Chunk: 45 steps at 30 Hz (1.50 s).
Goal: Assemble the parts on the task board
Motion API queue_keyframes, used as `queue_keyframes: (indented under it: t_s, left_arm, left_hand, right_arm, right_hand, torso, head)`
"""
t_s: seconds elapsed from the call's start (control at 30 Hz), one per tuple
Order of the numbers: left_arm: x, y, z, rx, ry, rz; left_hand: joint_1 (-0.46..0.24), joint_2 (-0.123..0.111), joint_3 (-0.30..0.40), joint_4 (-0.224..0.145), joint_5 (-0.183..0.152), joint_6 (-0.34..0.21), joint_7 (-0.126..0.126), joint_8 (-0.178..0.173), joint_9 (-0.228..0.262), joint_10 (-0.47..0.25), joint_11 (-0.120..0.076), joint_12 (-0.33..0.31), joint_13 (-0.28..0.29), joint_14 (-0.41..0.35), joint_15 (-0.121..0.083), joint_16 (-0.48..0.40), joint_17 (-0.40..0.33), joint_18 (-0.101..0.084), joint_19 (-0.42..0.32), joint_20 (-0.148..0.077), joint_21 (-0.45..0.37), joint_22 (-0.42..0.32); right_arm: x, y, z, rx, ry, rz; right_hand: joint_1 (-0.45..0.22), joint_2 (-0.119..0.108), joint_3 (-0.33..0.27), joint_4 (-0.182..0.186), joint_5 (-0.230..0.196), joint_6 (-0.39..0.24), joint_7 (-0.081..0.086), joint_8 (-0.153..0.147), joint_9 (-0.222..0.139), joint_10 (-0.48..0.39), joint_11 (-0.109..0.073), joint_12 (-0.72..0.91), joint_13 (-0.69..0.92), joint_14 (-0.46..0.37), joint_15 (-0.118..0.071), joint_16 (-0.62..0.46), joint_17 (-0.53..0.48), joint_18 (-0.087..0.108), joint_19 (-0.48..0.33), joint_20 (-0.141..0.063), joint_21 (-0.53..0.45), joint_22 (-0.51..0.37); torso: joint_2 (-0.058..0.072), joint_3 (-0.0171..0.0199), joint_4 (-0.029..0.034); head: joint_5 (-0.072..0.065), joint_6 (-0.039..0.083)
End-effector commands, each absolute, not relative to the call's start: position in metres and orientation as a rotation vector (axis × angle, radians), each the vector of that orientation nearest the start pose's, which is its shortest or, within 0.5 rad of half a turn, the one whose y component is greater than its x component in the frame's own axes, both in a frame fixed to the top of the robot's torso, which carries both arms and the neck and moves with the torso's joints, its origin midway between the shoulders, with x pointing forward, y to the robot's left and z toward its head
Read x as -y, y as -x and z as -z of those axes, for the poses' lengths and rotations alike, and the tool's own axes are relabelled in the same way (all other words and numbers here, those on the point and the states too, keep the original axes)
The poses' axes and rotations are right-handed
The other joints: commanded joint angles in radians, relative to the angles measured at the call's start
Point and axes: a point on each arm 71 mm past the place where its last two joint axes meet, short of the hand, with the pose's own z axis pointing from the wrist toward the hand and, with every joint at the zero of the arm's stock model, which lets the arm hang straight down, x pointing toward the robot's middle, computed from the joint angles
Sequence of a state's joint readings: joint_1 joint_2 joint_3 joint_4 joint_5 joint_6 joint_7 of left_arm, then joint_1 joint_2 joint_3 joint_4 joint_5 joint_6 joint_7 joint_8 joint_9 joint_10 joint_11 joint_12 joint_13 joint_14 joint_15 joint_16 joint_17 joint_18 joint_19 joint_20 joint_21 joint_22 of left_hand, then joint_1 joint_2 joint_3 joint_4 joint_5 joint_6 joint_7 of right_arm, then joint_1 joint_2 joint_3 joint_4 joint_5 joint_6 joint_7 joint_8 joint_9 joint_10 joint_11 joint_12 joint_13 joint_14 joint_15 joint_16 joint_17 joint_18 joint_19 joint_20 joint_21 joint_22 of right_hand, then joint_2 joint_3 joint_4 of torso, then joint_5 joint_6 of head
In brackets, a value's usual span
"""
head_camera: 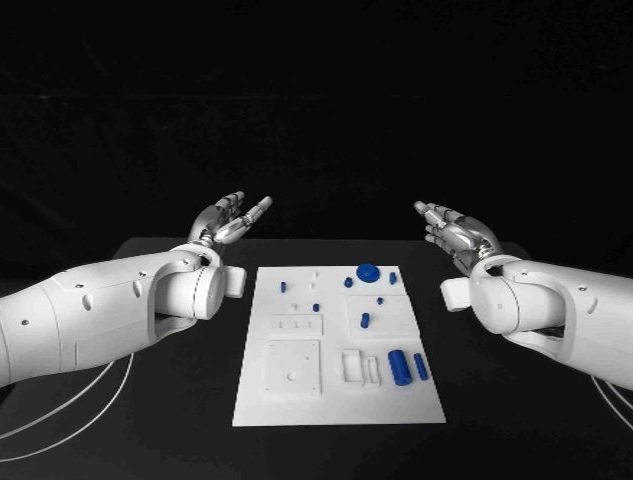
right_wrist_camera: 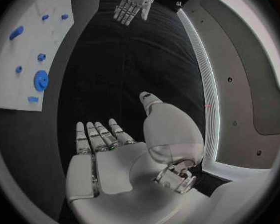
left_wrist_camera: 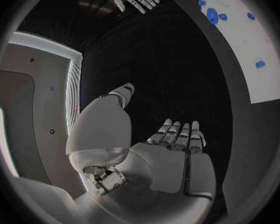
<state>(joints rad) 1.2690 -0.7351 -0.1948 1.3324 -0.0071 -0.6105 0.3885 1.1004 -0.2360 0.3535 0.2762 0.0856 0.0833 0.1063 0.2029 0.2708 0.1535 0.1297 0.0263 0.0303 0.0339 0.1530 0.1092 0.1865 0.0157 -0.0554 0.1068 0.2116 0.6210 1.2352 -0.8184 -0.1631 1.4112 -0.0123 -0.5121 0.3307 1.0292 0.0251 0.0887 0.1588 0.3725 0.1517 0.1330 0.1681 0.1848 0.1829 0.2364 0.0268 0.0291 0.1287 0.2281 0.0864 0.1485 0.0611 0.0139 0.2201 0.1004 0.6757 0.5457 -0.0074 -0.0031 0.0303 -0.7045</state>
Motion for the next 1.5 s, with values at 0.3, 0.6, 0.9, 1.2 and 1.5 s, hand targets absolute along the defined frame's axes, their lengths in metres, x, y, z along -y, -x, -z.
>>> queue_keyframes:
  t_s: [0.3,0.6,0.9,1.2,1.5]
  left_arm:
    - [-0.229,-0.521,0.21,-1.401,1.124,1.176]
    - [-0.232,-0.523,0.211,-1.392,1.159,1.203]
    - [-0.235,-0.523,0.211,-1.417,1.156,1.221]
    - [-0.237,-0.52,0.209,-1.451,1.104,1.274]
    - [-0.235,-0.515,0.196,-1.46,1.07,1.36]
  left_hand:
    - [0.036,0.014,-0.017,0.004,0.005,0.002,0.01,0.012,0.012,0.019,0.003,0.007,0.004,0.006,0.012,0.021,0.027,-0.016,0.001,0.015,-0.004,-0.007]
    - [0.102,0.092,-0.129,-0.007,0.01,0.098,0.074,0.123,0.139,0.238,0.042,0.066,0.044,0.201,0.055,0.288,0.369,-0.015,0.023,0.051,0.179,0.389]
    - [0.372,0.193,-0.249,-0.039,0.094,0.532,0.102,0.289,0.231,0.755,0.046,0.24,0.119,0.722,0.01,0.436,0.355,0.117,0.554,0.005,0.434,0.602]
    - [0.511,0.187,-0.211,-0.044,0.027,0.661,0.073,0.241,0.196,0.938,-0.013,0.254,0.132,0.898,-0.054,0.44,0.344,0.119,0.697,-0.038,0.455,0.557]
    - [0.526,0.159,-0.244,-0.003,-0.004,0.628,0.089,0.172,0.164,0.888,0.012,0.162,0.105,0.868,-0.029,0.365,0.323,0.083,0.679,-0.052,0.417,0.526]
  right_arm:
    - [0.26,-0.513,0.214,-1.62,-1.121,-1.171]
    - [0.265,-0.518,0.212,-1.629,-0.969,-1.088]
    - [0.263,-0.531,0.21,-1.68,-0.623,-0.952]
    - [0.249,-0.548,0.2,-1.681,-0.239,-0.809]
    - [0.225,-0.557,0.181,-1.682,0.025,-0.695]
  right_hand:
    - [0.184,-0.012,-0.026,-0.004,0.014,0.101,0.117,0.093,0.077,0.175,0.027,0.033,0.023,0.139,0.031,0.108,0.113,0.023,0.055,0.04,0.067,0.268]
    - [0.303,-0.055,0.068,-0.095,-0.023,0.312,0.13,0.224,0.168,0.502,0.039,0.115,0.063,0.399,0.053,0.249,0.221,0.084,0.206,0.042,0.145,0.618]
    - [0.132,-0.072,0.367,-0.392,-0.08,0.575,0.083,0.246,0.173,0.789,-0.045,0.128,0.076,0.672,-0.036,0.297,0.254,0.186,0.459,0.063,0.139,0.526]
    - [0.083,-0.096,0.514,-0.45,-0.112,0.669,0.052,0.246,0.199,0.911,-0.082,0.109,0.073,0.932,-0.154,0.4,0.365,0.201,0.737,-0.001,0.246,0.54]
    - [0.132,-0.121,0.499,-0.454,-0.113,0.666,0.052,0.227,0.207,0.92,-0.116,0.076,0.064,1.229,-0.213,0.633,0.538,0.201,1.093,-0.148,0.441,0.595]
  torso:
    - [0.0,-0.0003,-0.0005]
    - [0.0,-0.0003,0.0001]
    - [0.001,0.0003,0.0003]
    - [0.003,-0.0008,0.0002]
    - [0.028,0.0016,-0.0007]
  head:
    - [0.003,0.001]
    - [0.005,0.007]
    - [0.012,0.02]
    - [0.021,0.028]
    - [0.019,0.051]
